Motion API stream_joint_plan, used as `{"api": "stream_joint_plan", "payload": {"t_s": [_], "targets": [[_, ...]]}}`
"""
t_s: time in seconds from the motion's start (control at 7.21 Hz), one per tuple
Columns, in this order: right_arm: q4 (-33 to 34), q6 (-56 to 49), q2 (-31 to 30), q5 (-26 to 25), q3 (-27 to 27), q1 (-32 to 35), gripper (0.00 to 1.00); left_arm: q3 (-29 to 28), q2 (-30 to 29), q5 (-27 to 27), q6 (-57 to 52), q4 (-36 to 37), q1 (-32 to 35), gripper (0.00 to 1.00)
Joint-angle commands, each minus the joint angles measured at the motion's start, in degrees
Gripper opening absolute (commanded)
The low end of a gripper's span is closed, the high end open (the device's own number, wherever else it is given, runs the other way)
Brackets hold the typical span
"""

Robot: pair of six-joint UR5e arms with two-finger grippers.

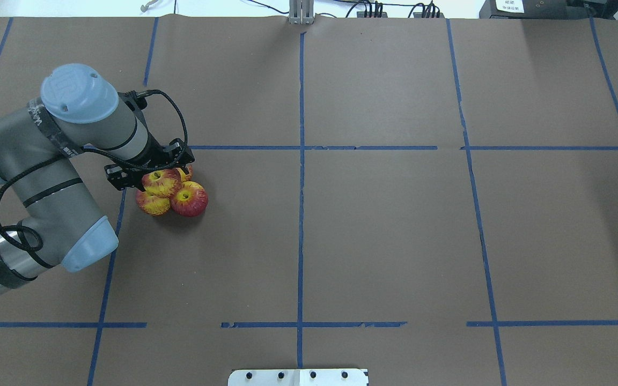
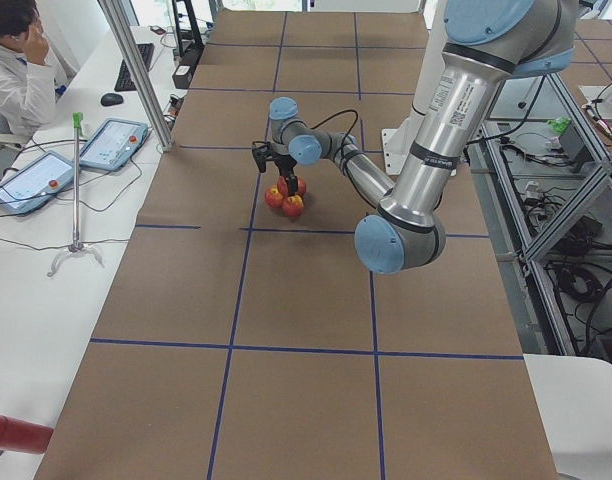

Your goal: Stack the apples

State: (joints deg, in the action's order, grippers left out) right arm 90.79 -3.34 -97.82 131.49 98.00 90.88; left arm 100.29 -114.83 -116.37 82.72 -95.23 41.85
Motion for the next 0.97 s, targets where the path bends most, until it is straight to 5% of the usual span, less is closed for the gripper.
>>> {"api": "stream_joint_plan", "payload": {"t_s": [0.0,0.28,0.55,0.83], "targets": [[0.0,0.0,0.0,0.0,0.0,0.0,1.00,6.3,1.4,0.3,-0.5,1.4,1.2,1.00],[0.0,0.0,0.0,0.0,0.0,0.0,1.00,18.8,3.8,0.3,-3.8,10.6,7.7,1.00],[0.0,0.0,0.0,0.0,0.0,0.0,1.00,22.0,7.1,0.2,-12.6,13.7,10.9,1.00],[0.0,0.0,0.0,0.0,0.0,0.0,1.00,24.3,17.2,-0.7,-32.5,13.3,20.3,1.00]]}}
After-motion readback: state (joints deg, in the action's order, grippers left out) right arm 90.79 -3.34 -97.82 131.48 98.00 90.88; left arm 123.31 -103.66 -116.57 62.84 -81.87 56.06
